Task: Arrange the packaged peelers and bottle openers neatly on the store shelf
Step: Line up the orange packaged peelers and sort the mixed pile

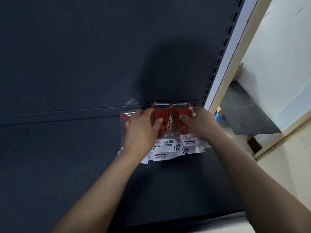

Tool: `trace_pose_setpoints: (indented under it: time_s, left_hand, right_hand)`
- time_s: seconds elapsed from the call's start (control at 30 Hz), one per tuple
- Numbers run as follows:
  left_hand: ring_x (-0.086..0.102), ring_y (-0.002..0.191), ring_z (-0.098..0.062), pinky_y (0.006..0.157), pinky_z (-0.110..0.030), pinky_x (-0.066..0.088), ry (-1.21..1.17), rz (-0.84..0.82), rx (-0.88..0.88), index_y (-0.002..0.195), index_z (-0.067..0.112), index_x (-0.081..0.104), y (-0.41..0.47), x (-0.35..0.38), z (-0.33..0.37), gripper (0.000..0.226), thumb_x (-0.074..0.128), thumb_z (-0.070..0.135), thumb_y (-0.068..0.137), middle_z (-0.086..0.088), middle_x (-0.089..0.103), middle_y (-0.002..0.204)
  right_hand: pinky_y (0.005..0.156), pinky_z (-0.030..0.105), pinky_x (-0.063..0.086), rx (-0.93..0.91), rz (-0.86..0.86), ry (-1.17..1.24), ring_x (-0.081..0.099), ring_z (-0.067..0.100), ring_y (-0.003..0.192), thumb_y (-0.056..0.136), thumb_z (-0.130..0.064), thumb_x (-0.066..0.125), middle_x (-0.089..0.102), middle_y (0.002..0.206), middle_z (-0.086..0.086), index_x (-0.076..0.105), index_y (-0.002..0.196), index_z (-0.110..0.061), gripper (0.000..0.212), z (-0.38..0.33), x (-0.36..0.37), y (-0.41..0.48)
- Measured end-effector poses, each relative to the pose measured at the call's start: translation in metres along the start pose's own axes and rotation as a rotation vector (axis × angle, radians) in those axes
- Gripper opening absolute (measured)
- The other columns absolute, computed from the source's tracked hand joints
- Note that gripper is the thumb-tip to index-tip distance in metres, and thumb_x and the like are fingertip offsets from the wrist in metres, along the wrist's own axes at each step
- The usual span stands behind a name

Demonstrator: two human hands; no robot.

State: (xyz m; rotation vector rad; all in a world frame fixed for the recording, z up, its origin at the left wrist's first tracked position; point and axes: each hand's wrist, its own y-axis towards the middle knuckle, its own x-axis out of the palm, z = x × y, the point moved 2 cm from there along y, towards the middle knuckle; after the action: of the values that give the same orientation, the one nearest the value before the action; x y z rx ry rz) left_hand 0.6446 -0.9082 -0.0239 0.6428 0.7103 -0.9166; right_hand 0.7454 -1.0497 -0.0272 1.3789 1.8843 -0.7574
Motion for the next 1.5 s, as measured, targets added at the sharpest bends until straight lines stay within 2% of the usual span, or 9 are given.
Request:
trace_pose_setpoints:
  time_s: [0.2,0.53,0.7,0.83,0.93,1.03,1.23,1.4,1.5]
  left_hand:
    - [0.055,0.111,-0.024,0.090,-0.027,0.039,-0.013,-0.072,-0.030,0.129,0.012,0.052,0.005,0.012,0.013,0.039,0.052,0.030,0.094,-0.011,0.058,0.123]
    - [0.044,0.114,-0.025,0.093,-0.035,0.043,0.063,0.016,-0.121,0.122,0.012,0.055,0.005,0.017,0.014,0.060,0.066,0.051,0.077,-0.008,0.049,0.116]
    - [0.060,0.089,-0.027,0.075,-0.037,0.051,0.052,0.042,-0.155,0.102,0.011,0.061,0.009,0.019,0.017,0.035,0.063,0.036,0.077,-0.007,0.064,0.092]
    - [0.062,0.082,-0.024,0.073,-0.036,0.051,-0.050,0.152,-0.166,0.096,0.014,0.064,0.002,0.009,0.016,0.025,0.059,0.031,0.078,-0.004,0.067,0.088]
    - [0.060,0.084,-0.025,0.076,-0.036,0.048,-0.064,0.260,-0.132,0.095,0.016,0.065,-0.007,-0.007,0.007,0.020,0.060,0.029,0.081,-0.003,0.065,0.089]
    - [0.055,0.090,-0.030,0.078,-0.037,0.042,0.015,0.334,-0.198,0.098,0.011,0.064,-0.016,-0.020,-0.015,0.024,0.059,0.029,0.084,-0.009,0.059,0.092]
    - [0.054,0.097,-0.034,0.082,-0.039,0.043,0.050,0.214,-0.280,0.105,0.005,0.062,-0.024,-0.014,-0.046,0.036,0.063,0.033,0.083,-0.015,0.057,0.098]
    - [0.055,0.096,-0.031,0.087,-0.035,0.045,-0.129,0.282,-0.281,0.107,0.008,0.062,-0.020,-0.020,-0.052,0.033,0.058,0.035,0.089,-0.014,0.057,0.103]
    - [0.060,0.096,-0.031,0.084,-0.034,0.047,-0.204,0.222,-0.374,0.105,0.006,0.062,-0.011,-0.021,-0.062,0.027,0.058,0.028,0.089,-0.012,0.064,0.102]
  right_hand:
    - [0.047,0.020,0.033,-0.007,-0.069,0.023,0.051,0.007,0.059,0.093,-0.037,0.052,0.054,0.068,-0.005,0.061,0.093,-0.011,0.027,0.003,0.003,0.003]
    - [0.063,0.027,0.038,-0.058,0.012,-0.007,0.055,0.020,0.075,0.093,-0.039,0.051,0.056,0.077,-0.001,0.060,0.098,-0.013,0.028,0.000,0.000,0.005]
    - [0.062,0.029,0.040,-0.087,0.033,-0.006,0.056,0.022,0.073,0.093,-0.037,0.051,0.050,0.066,-0.004,0.056,0.086,-0.011,0.027,-0.002,-0.001,0.002]
    - [0.077,0.037,0.047,-0.111,0.091,-0.063,0.057,0.029,0.093,0.092,-0.040,0.050,0.061,0.093,0.008,0.060,0.100,-0.009,0.033,-0.003,-0.001,0.001]
    - [0.093,0.044,0.042,-0.143,0.159,-0.117,0.047,0.033,0.116,0.092,-0.040,0.050,0.054,0.124,0.013,0.057,0.119,-0.010,0.041,-0.009,-0.002,-0.003]
    - [0.101,0.044,0.037,-0.214,0.173,-0.126,0.044,0.033,0.123,0.093,-0.038,0.051,0.052,0.132,0.011,0.052,0.129,-0.009,0.046,-0.020,0.001,-0.007]
    - [0.096,0.045,0.041,-0.090,0.111,-0.146,0.046,0.038,0.118,0.089,-0.041,0.054,0.051,0.128,0.018,0.048,0.127,-0.008,0.051,-0.017,0.009,-0.003]
    - [0.084,0.036,0.042,-0.009,0.106,0.040,0.052,0.036,0.111,0.091,-0.036,0.054,0.053,0.125,0.019,0.038,0.133,-0.003,0.056,-0.012,0.007,0.000]
    - [0.070,0.033,0.045,0.073,0.085,0.114,0.058,0.030,0.088,0.091,-0.032,0.055,0.059,0.099,0.013,0.048,0.116,-0.001,0.041,-0.007,0.004,-0.001]
